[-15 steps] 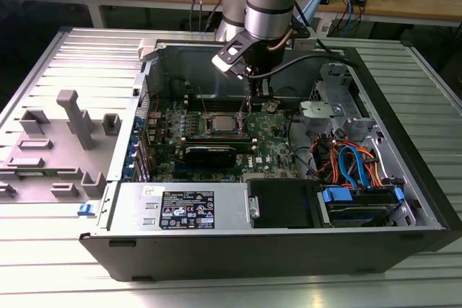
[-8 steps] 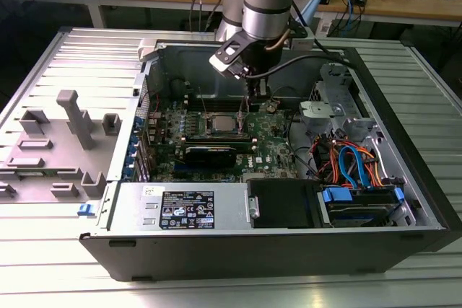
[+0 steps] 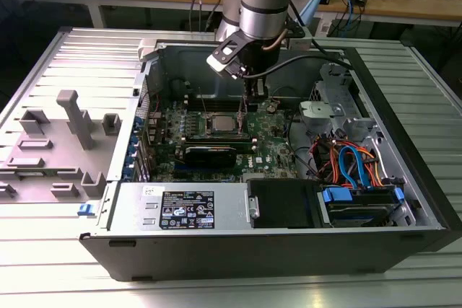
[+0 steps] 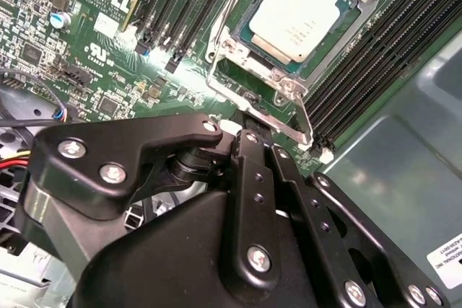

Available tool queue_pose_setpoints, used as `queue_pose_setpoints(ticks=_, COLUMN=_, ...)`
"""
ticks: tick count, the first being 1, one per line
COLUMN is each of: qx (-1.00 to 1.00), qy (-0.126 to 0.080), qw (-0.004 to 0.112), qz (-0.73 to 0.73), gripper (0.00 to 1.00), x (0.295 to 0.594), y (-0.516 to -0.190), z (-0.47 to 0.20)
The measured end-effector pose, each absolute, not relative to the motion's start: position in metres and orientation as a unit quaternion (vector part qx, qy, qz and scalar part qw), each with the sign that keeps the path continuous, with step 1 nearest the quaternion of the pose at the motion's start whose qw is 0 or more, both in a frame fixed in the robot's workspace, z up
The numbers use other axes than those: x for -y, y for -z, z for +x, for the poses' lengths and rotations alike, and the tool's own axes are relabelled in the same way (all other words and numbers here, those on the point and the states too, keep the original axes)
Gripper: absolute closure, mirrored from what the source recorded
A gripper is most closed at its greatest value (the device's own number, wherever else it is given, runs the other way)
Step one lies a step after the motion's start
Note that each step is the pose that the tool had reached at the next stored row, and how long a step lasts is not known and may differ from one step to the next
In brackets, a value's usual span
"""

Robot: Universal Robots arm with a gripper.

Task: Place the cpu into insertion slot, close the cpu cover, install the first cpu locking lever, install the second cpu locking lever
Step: 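Close the cpu cover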

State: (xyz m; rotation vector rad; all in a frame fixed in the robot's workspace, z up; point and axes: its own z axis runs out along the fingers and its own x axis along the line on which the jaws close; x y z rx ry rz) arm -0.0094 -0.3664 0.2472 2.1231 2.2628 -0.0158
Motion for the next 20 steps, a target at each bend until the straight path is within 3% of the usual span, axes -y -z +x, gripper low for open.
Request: queue_pose_setpoints(ticks=20, qx=-0.73, qy=0.004, qw=0.019, qz=0.683, gripper=0.89, x=0.368, y=-0.244, z=-0.04)
